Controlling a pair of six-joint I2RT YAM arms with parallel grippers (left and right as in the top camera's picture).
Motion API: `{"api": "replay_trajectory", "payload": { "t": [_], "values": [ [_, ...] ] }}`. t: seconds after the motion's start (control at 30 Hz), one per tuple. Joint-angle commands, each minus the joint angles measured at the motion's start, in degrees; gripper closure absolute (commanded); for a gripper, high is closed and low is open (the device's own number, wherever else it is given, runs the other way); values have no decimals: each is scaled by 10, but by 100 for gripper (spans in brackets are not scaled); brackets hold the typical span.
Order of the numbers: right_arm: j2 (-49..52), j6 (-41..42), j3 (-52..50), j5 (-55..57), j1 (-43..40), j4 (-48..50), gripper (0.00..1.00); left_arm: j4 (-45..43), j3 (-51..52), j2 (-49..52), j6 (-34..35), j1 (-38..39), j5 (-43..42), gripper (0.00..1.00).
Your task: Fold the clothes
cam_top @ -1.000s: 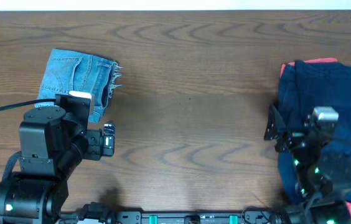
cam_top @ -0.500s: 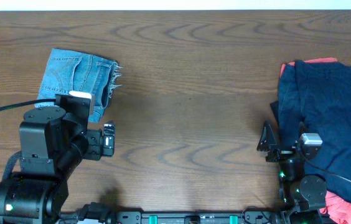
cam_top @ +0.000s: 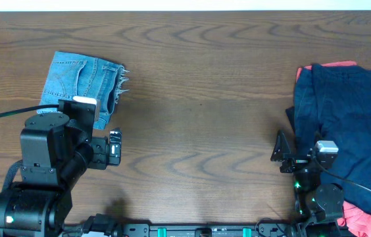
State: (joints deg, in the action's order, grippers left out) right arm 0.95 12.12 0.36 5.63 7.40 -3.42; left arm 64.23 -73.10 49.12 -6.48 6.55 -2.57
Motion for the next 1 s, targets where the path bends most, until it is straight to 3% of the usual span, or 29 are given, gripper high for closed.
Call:
{"api": "replay_trajectory", "payload": {
  "t": [0.0,0.6,0.8,0.97],
  "values": [
    [-5,0,0,2,-6,-2,1,1,1,-1,-10,3,5,2],
    [-5,0,0,1,-6,-2,1,19,3,-30,-10,-1,24,2],
    [-5,0,0,2,-6,-2,1,-91,59,-129,-13,-1,31,2],
    [-5,0,0,2,-6,-2,1,-195,168,-234,-12,-1,33,2]
  ]
}}
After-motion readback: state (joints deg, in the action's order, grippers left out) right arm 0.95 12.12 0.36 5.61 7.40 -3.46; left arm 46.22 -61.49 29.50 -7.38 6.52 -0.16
